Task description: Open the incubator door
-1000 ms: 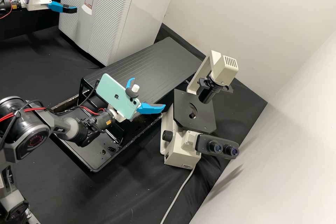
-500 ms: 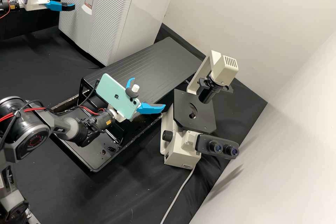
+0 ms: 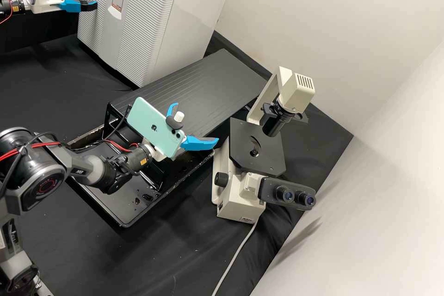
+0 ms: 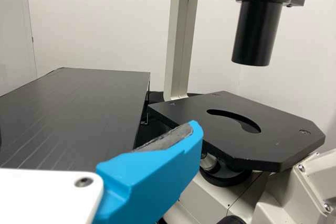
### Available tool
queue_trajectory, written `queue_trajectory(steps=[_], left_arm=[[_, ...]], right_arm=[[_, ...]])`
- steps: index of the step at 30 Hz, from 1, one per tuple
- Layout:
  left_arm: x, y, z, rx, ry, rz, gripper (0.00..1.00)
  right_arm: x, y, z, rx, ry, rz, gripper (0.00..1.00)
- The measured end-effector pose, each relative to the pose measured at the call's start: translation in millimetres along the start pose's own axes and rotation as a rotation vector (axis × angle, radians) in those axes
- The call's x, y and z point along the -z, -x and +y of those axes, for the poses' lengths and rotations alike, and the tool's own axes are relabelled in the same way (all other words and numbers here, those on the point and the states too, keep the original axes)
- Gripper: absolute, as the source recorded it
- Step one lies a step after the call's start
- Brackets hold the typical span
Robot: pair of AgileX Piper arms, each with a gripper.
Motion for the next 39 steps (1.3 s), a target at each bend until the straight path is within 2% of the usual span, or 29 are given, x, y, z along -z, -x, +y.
queue_trajectory(steps=[14, 19, 20, 24, 27, 39], left_arm=[[-6, 9, 6.4, 0.003, 0.008, 0.021, 0.0], [-14, 18, 14.5, -0.009, 0.016, 0.032, 0.0], [-16, 19, 16.3, -0.015, 0.016, 0.027, 0.0], [-30, 24, 28.0, -0.092, -0.005, -0.079, 0.0], [-36, 25, 33.6, -0.126, -0.015, -0.122, 0.0], [-41, 36, 25.2, -0.095, 0.012, -0.111, 0.0]], right_arm=[[0, 0, 0, 0.0, 0.0, 0.0, 1.0], [0, 0, 0, 0.0, 0.0, 0.0, 1.0], [0, 0, 0, 0.0, 0.0, 0.0, 1.0], [0, 0, 0, 0.0, 0.0, 0.0, 1.0], [0, 0, 0, 0.0, 0.0, 0.0, 1.0], [0, 0, 0, 0.0, 0.0, 0.0, 1.0]])
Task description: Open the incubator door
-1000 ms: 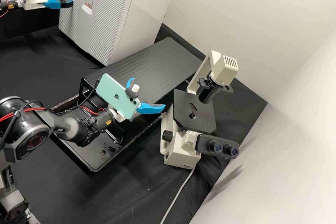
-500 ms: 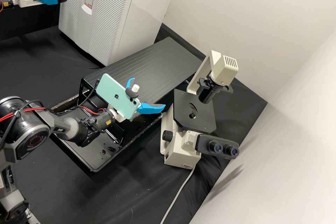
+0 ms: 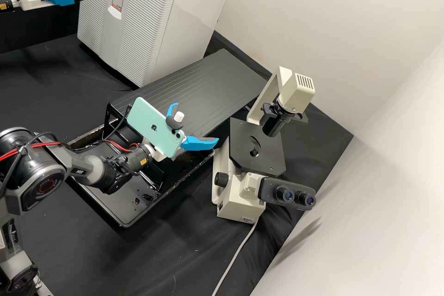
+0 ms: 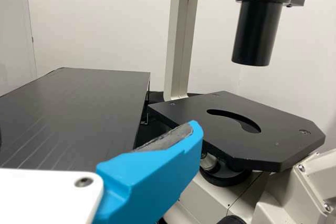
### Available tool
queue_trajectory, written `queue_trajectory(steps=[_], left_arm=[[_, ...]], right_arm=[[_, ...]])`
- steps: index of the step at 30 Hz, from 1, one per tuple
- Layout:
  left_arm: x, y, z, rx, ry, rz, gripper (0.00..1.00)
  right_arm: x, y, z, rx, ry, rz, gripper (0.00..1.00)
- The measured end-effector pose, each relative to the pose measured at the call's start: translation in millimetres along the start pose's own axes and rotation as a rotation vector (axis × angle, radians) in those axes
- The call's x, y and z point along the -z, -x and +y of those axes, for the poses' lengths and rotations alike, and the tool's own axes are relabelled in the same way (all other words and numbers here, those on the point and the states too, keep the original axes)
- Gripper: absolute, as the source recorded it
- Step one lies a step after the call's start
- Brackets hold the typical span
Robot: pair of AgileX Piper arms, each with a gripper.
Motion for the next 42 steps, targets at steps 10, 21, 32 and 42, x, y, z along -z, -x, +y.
queue_trajectory(steps=[10, 21, 32, 42], left_arm=[[-15, 18, -3.9, 0.03, -0.035, 0.029, 1.0], [-12, 24, -6.2, 0.055, -0.011, 0.113, 1.0], [10, 12, -15.7, 0.098, -0.001, 0.172, 1.0], [18, 0, -7.4, 0.09, -0.024, 0.186, 1.0]], right_arm=[[0, 0, 0, 0.0, 0.0, 0.0, 1.0], [0, 0, 0, 0.0, 0.0, 0.0, 1.0], [0, 0, 0, 0.0, 0.0, 0.0, 1.0], [0, 0, 0, 0.0, 0.0, 0.0, 1.0]])
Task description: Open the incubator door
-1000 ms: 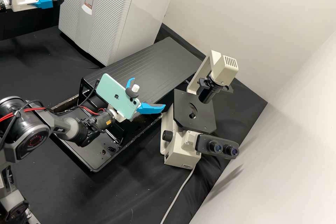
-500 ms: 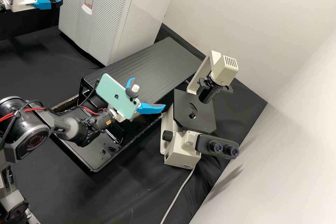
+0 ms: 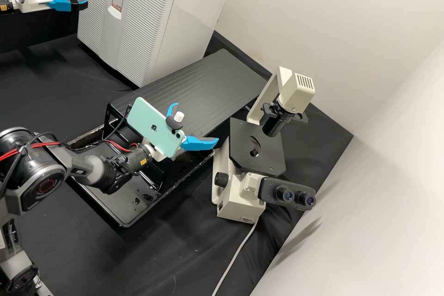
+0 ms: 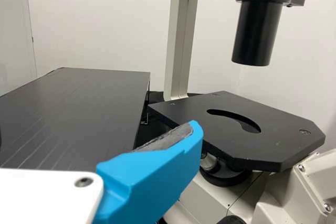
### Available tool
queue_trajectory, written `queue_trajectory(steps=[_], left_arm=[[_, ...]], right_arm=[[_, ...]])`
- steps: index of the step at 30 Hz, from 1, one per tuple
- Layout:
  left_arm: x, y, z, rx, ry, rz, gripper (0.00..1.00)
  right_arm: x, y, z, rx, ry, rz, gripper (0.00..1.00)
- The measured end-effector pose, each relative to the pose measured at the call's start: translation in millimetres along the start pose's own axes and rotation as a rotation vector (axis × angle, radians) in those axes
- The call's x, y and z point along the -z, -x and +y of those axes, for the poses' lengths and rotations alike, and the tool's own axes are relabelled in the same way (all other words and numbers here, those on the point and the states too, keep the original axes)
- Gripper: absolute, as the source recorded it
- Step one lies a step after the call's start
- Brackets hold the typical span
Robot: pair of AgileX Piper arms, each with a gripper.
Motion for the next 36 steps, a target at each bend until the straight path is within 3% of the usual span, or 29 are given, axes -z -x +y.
queue_trajectory(steps=[10, 18, 24, 36], left_arm=[[7, -13, 4.7, 0.003, 0.062, 0.003, 1.0], [10, -25, 0.8, 0.027, 0.063, -0.013, 1.0], [3, -35, 0.9, 0.038, 0.037, -0.055, 1.0], [-1, -45, -2.8, 0.06, 0.041, -0.075, 1.0]], right_arm=[[0, 0, 0, 0.0, 0.0, 0.0, 1.0], [0, 0, 0, 0.0, 0.0, 0.0, 1.0], [0, 0, 0, 0.0, 0.0, 0.0, 1.0], [0, 0, 0, 0.0, 0.0, 0.0, 1.0]])
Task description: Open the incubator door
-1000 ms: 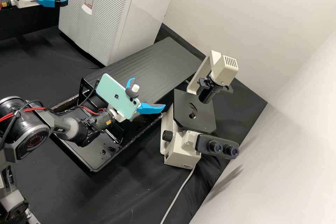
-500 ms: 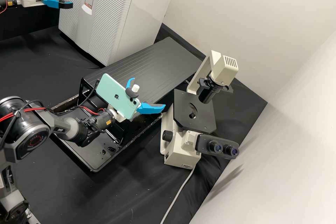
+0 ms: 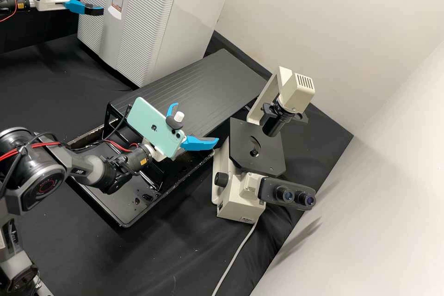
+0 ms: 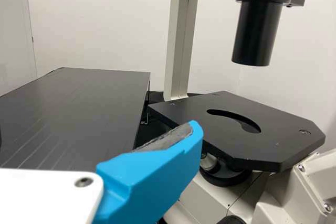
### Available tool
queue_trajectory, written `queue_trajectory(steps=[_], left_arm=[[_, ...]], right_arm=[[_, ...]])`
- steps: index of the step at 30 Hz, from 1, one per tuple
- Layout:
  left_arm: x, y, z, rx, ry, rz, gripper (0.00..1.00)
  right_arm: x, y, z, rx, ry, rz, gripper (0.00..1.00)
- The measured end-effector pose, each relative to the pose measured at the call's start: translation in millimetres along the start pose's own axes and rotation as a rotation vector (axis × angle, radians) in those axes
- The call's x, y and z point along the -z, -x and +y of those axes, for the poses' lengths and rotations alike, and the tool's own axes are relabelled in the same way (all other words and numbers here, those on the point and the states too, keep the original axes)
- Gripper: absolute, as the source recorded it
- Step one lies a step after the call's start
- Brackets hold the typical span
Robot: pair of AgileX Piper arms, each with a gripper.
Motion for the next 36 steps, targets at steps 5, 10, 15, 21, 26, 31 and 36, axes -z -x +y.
queue_trajectory(steps=[5, 10, 15, 21, 26, 31, 36], left_arm=[[1, 0, -0.5, 0.005, 0.0, 0.006, 1.0], [1, 0, -0.9, 0.01, -0.001, 0.011, 1.0], [2, 0, -0.2, 0.009, 0.01, 0.013, 1.0], [9, -1, -2.8, 0.011, 0.02, 0.024, 1.0], [13, -2, -8.4, 0.022, 0.027, 0.033, 1.0], [13, -3, -8.3, 0.023, 0.02, 0.028, 1.0], [13, -5, -5.0, 0.019, 0.008, 0.021, 1.0]], right_arm=[[0, 0, 0, 0.0, 0.0, 0.0, 1.0], [0, 0, 0, 0.0, 0.0, 0.0, 1.0], [0, 0, 0, 0.0, 0.0, 0.0, 1.0], [0, 0, 0, 0.0, 0.0, 0.0, 1.0], [0, 0, 0, 0.0, 0.0, 0.0, 1.0], [0, 0, 0, 0.0, 0.0, 0.0, 1.0], [0, 0, 0, 0.0, 0.0, 0.0, 1.0]])
